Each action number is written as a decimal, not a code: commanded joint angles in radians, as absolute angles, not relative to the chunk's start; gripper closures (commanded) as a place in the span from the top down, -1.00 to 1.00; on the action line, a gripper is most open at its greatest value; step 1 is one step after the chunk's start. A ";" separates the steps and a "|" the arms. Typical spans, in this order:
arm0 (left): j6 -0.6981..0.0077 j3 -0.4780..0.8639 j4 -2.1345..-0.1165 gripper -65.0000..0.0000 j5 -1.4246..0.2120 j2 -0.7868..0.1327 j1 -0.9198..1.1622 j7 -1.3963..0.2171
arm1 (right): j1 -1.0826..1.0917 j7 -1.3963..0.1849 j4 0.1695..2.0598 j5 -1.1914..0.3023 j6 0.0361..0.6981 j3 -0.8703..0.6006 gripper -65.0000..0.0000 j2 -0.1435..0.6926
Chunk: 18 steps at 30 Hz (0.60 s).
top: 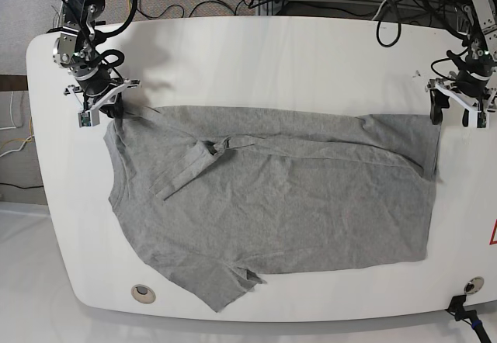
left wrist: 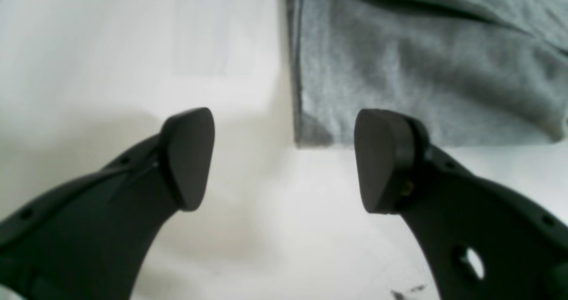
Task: Fold the T-shirt properly
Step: 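Grasp the folded shirt's edge with both grippers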
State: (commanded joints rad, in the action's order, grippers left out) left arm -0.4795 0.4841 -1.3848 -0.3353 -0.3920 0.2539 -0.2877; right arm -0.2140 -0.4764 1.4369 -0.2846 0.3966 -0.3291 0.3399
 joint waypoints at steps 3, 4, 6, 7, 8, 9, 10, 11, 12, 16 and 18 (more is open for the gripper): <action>-0.486 0.483 -1.353 0.44 -0.335 -0.392 0.220 -0.288 | -0.214 -0.476 1.438 -0.285 0.397 -0.329 -1.00 0.340; -0.504 0.483 -1.325 0.44 -0.334 -0.392 0.206 -0.288 | -0.214 -0.476 1.440 -0.285 0.397 -0.329 -1.00 0.340; -0.541 0.483 -1.274 0.44 -0.328 -0.392 0.176 -0.288 | -0.214 -0.476 1.442 -0.285 0.397 -0.329 -1.00 0.340; -0.552 0.483 -1.259 0.44 -0.328 -0.392 0.160 -0.288 | -0.214 -0.476 1.442 -0.285 0.397 -0.329 -1.00 0.340; -0.558 0.483 -1.248 0.44 -0.328 -0.392 0.151 -0.288 | -0.214 -0.476 1.442 -0.285 0.397 -0.329 -1.00 0.340; -0.561 0.483 -1.237 0.44 -0.328 -0.392 0.150 -0.289 | -0.214 -0.476 1.442 -0.285 0.397 -0.329 -1.00 0.340; -0.568 0.481 -1.228 0.44 -0.328 -0.392 0.148 -0.289 | -0.214 -0.476 1.442 -0.285 0.397 -0.329 -1.00 0.340; -0.579 0.478 -1.218 0.44 -0.328 -0.392 0.147 -0.289 | -0.214 -0.476 1.442 -0.285 0.397 -0.329 -1.00 0.340; -0.587 0.463 -1.208 0.44 -0.331 -0.392 0.145 -0.289 | -0.214 -0.476 1.442 -0.285 0.397 -0.329 -1.00 0.340; -0.591 0.420 -1.201 0.44 -0.331 -0.392 0.130 -0.289 | -0.213 -0.476 1.442 -0.285 0.397 -0.329 -1.00 0.340; -0.591 0.397 -1.201 0.44 -0.331 -0.392 0.130 -0.289 | -0.213 -0.476 1.443 -0.285 0.397 -0.329 -1.00 0.340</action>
